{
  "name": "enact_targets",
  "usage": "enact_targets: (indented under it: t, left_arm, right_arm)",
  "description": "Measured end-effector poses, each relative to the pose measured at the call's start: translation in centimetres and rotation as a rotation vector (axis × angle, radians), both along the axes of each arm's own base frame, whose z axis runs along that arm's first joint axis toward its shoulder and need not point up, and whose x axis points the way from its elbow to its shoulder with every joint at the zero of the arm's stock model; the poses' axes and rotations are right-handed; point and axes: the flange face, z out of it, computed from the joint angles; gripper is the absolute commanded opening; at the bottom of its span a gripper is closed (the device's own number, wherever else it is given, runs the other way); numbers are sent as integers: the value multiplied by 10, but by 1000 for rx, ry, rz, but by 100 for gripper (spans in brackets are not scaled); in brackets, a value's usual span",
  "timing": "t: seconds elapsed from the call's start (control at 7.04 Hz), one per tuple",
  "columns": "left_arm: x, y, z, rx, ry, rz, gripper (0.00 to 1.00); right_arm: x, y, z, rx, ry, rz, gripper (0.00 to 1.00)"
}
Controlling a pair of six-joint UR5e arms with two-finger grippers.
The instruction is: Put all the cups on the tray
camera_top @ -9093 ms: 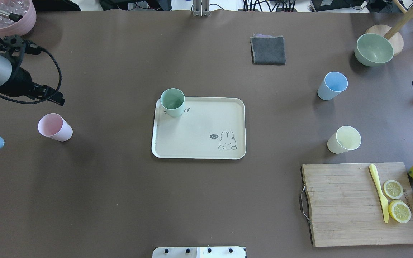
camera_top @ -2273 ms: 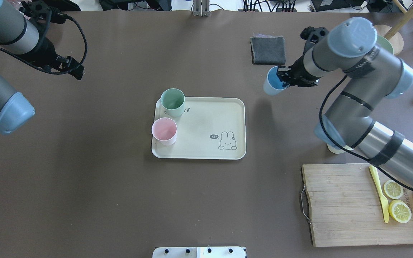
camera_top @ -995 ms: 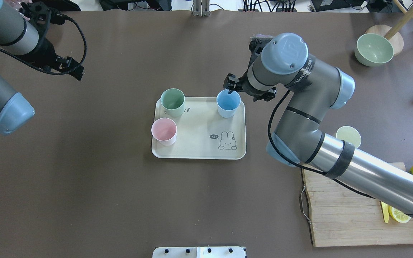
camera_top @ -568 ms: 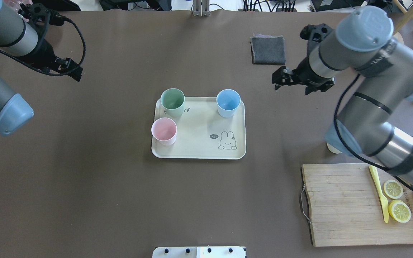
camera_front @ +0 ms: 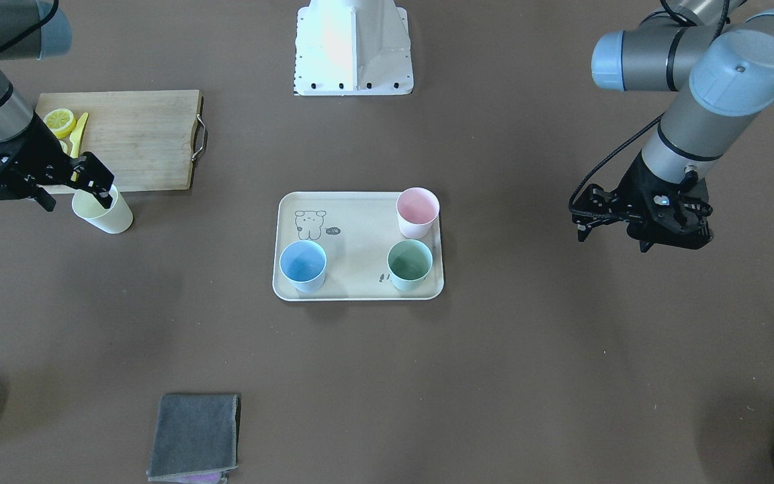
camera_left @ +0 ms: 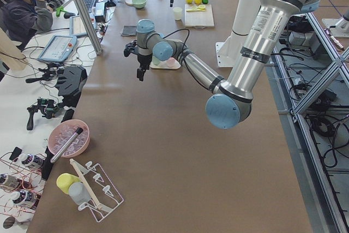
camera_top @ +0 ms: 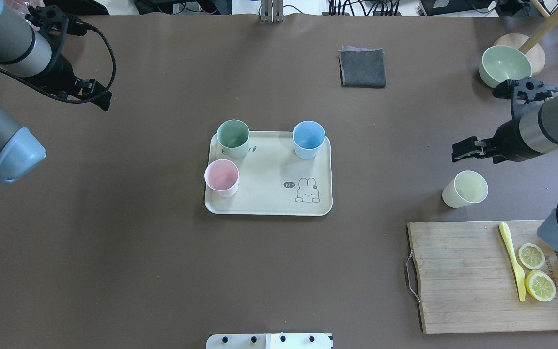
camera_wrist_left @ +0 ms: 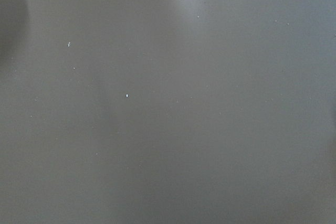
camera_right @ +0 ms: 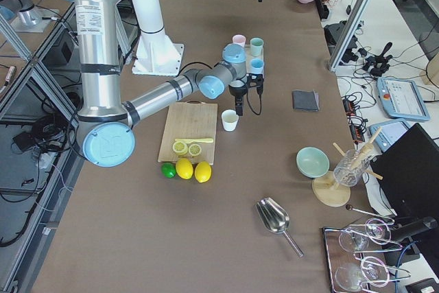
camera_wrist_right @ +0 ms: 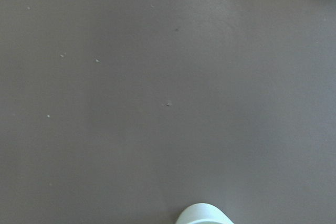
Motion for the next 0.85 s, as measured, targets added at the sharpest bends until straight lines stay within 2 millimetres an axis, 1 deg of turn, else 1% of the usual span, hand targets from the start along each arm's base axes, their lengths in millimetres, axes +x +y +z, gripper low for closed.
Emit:
enact_targets:
  t: [0.14, 0.28, 0.43, 0.57, 0.71, 0.85]
  left_arm:
    - [0, 0, -1, 0, 1, 0, 98]
    - [0, 0, -1, 1, 1, 0, 98]
    - [0, 0, -1, 2, 2, -1, 98]
    - [0, 0, -1, 1, 1, -1, 98]
    - [0, 0, -1, 0, 0, 0, 98]
    - [1, 0, 0, 0, 0, 1, 98]
  right_arm:
    - [10, 15, 25, 3, 11, -8, 97]
    - [11, 24, 41, -2, 27, -14, 90]
    - [5, 28, 50, -6, 44, -16, 83]
    - [-5, 27, 56, -6, 62, -11, 58]
    - [-16, 22, 60, -4, 74, -7, 22]
    - [-26, 18, 63, -2, 82, -6, 0]
